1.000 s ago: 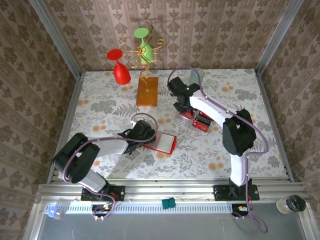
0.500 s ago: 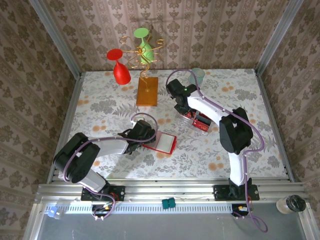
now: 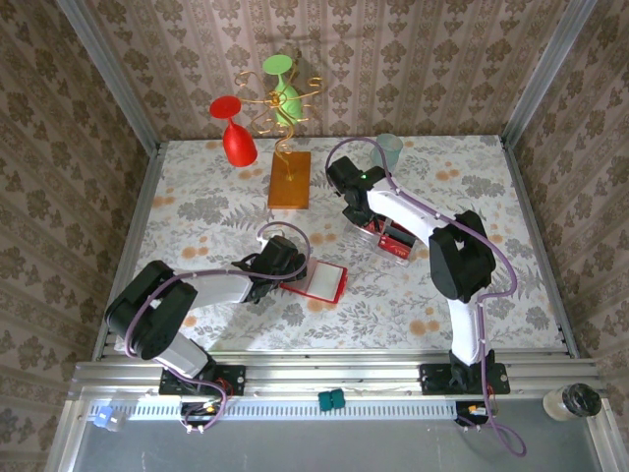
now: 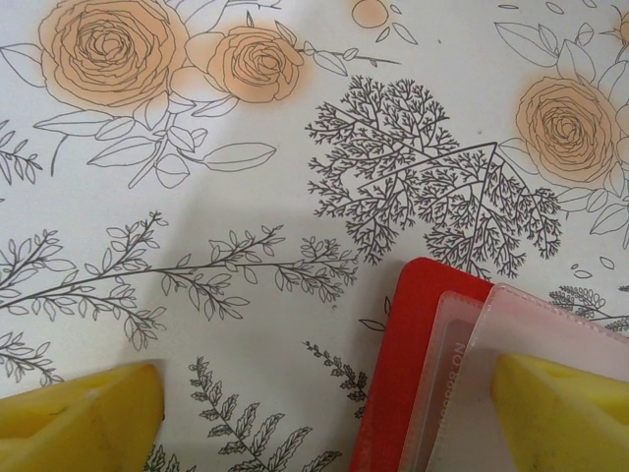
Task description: Put the credit cards into the card holder
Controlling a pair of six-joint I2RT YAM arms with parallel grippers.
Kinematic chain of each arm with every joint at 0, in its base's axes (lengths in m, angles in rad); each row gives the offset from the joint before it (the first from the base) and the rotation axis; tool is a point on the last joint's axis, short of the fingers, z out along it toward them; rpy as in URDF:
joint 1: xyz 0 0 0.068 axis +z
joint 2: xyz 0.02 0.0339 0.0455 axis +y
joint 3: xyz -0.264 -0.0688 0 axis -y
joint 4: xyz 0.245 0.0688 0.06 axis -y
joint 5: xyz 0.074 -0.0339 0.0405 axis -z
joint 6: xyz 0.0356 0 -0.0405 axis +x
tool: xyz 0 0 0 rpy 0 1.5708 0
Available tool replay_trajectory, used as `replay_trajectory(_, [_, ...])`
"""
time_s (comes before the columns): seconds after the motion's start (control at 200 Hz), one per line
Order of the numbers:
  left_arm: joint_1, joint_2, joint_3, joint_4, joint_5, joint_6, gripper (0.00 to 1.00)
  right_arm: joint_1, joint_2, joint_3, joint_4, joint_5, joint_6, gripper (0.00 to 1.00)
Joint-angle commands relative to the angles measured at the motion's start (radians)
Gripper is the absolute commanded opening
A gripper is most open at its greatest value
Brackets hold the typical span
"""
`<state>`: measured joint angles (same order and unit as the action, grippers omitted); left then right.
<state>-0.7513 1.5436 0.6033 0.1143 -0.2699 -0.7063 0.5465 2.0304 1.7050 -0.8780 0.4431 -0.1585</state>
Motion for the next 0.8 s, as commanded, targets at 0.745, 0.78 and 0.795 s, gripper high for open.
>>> replay_trajectory(0.745, [-0.002,0.064,-0.023,0.045,0.112,-0.033,0.88,0.003,0.051,-0.025,-0.014,0.012,0.001,0.25])
replay_trajectory(0.78, [-0.002,0.065,-0.023,0.045,0.112,-0.033,0.88,0.003,0.05,-0.025,-0.013,0.011,-0.001,0.24])
replay_trajectory(0.795, [-0.001,0.066,-0.022,0.045,0.112,-0.032,0.89,0.003,0.051,-0.024,-0.014,0.009,-0.001,0.23])
